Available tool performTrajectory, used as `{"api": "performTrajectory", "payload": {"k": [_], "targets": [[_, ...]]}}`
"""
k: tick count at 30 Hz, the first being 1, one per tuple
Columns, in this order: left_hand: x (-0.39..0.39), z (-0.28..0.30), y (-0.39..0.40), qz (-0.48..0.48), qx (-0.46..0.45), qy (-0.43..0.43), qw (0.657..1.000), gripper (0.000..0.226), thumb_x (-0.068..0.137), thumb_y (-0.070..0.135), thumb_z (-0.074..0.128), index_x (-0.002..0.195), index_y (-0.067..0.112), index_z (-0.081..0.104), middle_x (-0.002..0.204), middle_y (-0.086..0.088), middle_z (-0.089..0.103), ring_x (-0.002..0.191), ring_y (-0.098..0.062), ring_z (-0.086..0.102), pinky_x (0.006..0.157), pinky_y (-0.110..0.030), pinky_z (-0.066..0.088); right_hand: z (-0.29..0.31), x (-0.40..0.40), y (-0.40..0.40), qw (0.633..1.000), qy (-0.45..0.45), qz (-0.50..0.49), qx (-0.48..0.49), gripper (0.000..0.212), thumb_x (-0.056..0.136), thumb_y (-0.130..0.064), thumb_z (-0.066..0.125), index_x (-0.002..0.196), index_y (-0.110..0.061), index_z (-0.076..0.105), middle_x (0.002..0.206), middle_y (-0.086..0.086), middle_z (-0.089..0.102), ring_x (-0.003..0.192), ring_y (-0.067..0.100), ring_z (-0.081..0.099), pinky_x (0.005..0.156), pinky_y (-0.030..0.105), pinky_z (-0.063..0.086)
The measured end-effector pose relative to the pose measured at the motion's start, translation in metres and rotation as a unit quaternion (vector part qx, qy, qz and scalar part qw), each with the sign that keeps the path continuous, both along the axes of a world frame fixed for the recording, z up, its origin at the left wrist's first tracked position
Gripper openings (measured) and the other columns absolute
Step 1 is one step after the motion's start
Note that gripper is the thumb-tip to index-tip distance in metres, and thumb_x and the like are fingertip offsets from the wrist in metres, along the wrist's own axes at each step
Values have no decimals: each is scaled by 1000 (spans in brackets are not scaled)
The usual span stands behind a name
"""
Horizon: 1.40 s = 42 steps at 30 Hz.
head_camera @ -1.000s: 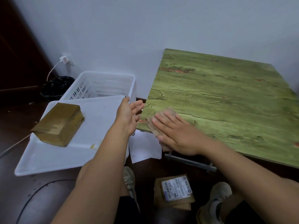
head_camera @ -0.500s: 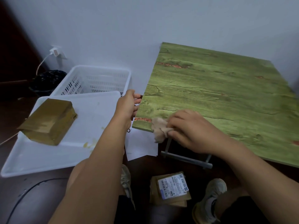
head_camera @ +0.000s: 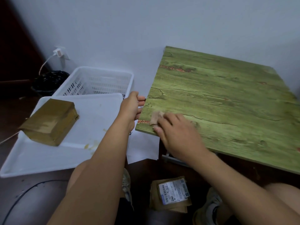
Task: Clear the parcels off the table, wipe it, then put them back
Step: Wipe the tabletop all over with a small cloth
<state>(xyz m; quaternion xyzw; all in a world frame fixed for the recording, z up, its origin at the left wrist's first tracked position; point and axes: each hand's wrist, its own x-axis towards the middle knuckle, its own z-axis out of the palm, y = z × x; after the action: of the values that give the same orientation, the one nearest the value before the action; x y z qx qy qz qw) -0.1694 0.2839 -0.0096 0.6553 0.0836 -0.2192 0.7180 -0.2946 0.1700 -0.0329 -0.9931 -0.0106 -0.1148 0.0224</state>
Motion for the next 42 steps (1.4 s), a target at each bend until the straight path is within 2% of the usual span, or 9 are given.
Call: {"api": "performTrajectory", "payload": {"k": [4,9,14,19,26,30,34,39,42], "targets": [[1,-3,-2,-3,6,1,1000,33,99,31,37,87,13,62,77,1,65,55,-13,52,52,-26,34,-2,-13,4,992,106,44,42,81,93,-67,10,146,-15,41,157,3,32,146,26,25,118,39,16],[4,-7,-8,17,9,-1,1000,33,98,30,39,88,11,64,81,-1,66,59,-14,58,51,-22,43,13,17,-5,986,157,-42,24,69,92,-68,7,154,-38,10,162,-19,3,149,26,-9,117,45,1],[8,-12,-9,18,-7,11,1000,38,99,30,37,99,7,67,80,-3,66,52,-13,59,48,-19,45,4,7,17,996,69,-49,2,72,93,-66,14,144,-25,45,149,14,39,127,41,38,104,50,32],[10,-18,-3,24,-46,53,997,36,98,29,40,85,10,68,84,-4,70,61,-17,57,62,-27,45,4,14,-9,996,63,-31,55,57,98,-54,20,142,-30,48,146,8,45,133,31,36,109,42,31],[11,-23,-1,42,-60,63,995,24,91,14,46,92,5,69,89,-7,69,77,-22,62,81,-37,51,-1,40,17,986,0,98,134,11,92,-18,52,95,-15,62,100,4,61,90,28,55,64,37,43],[18,-24,1,25,-60,69,995,43,95,29,44,122,2,62,107,-9,67,102,-25,61,90,-39,48,4,33,-6,974,18,129,184,31,91,-19,50,121,-19,56,119,2,57,102,22,54,72,34,42],[16,-24,0,-4,-55,68,996,46,99,37,39,114,3,66,92,-10,67,86,-26,62,83,-39,51,3,56,-23,989,53,-15,138,51,99,-31,47,148,-23,35,155,10,23,139,31,31,101,46,43],[19,-25,0,-5,-41,55,998,49,100,39,37,110,3,68,94,-11,68,89,-26,62,93,-40,49,-4,51,-5,995,37,-85,29,43,104,-39,33,145,-26,40,144,12,38,134,36,26,105,44,30],[21,-26,0,2,-35,61,998,48,98,40,38,109,4,69,101,-11,68,92,-27,59,89,-40,47,-5,41,-1,998,28,37,41,35,101,-30,43,131,-15,50,134,9,49,124,31,39,96,40,35]]}}
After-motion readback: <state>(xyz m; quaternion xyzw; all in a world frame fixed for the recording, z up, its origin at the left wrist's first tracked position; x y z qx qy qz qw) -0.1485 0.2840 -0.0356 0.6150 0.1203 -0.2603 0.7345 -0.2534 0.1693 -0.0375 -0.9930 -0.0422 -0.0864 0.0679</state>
